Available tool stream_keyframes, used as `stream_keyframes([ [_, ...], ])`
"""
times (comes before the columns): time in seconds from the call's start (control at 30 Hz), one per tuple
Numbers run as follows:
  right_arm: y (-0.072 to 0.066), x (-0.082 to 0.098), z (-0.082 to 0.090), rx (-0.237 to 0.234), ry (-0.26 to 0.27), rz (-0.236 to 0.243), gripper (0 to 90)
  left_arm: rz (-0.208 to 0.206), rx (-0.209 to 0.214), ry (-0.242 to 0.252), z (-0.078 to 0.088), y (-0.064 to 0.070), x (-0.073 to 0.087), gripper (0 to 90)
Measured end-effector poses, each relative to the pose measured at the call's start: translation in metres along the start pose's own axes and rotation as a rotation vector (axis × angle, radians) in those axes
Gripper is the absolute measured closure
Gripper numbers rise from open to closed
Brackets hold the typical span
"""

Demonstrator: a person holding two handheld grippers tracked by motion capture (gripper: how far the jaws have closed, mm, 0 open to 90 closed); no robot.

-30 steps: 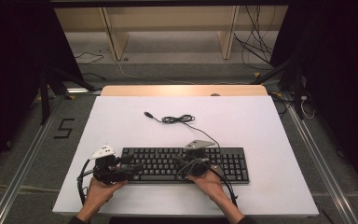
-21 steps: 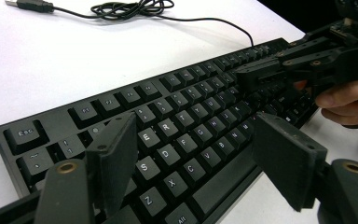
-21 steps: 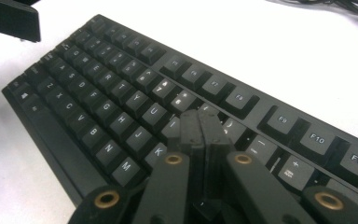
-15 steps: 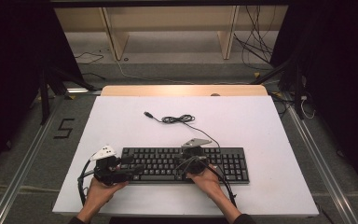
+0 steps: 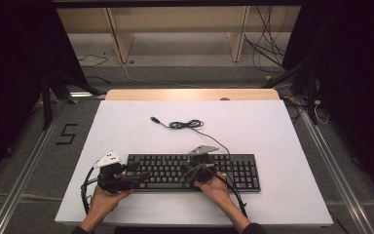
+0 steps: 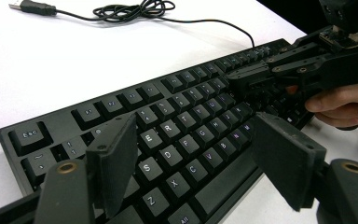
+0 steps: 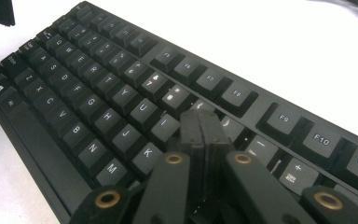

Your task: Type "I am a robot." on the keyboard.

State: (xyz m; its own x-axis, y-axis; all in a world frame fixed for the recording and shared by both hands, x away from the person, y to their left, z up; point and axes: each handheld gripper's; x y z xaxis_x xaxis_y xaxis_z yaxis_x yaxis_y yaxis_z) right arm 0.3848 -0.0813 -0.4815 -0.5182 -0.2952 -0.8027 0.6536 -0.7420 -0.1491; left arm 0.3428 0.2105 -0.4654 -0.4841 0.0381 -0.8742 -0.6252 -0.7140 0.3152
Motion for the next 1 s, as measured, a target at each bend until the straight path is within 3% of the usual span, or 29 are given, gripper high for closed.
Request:
stream_keyframes([
  [0.13,0.001,0.0,0.002,-0.01,0.009,-0.018,87.6,-0.001,-0.001,0.007,0.002,0.0,-0.001,31.0],
  [0.37,-0.003,-0.002,0.011,-0.086,0.072,-0.034,75.2,-0.002,-0.002,0.025,0.004,0.0,-0.001,31.2],
  [0.53,-0.01,-0.003,0.015,-0.132,0.09,-0.025,59.7,-0.002,0.001,0.029,0.004,0.002,-0.001,31.2],
  [0.63,-0.013,-0.005,0.015,-0.132,0.091,-0.03,48.0,-0.01,0.0,0.022,0.004,0.003,0.0,31.0],
  [1.0,-0.026,-0.008,0.013,-0.189,0.097,-0.002,41.3,0.005,-0.01,0.031,0.01,0.001,0.001,30.6],
])
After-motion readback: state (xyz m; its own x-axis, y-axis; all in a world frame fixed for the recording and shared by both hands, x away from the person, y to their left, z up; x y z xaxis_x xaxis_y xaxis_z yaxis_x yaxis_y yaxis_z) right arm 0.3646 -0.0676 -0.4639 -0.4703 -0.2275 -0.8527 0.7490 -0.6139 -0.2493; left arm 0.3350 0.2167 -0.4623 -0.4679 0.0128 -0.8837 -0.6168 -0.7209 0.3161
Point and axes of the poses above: each handheld gripper's, and its own axes: z roughly backward along the jaws, x roughly out of its underside, y roughly to its right, and after that the axes turned 7 degrees about y, right-handed
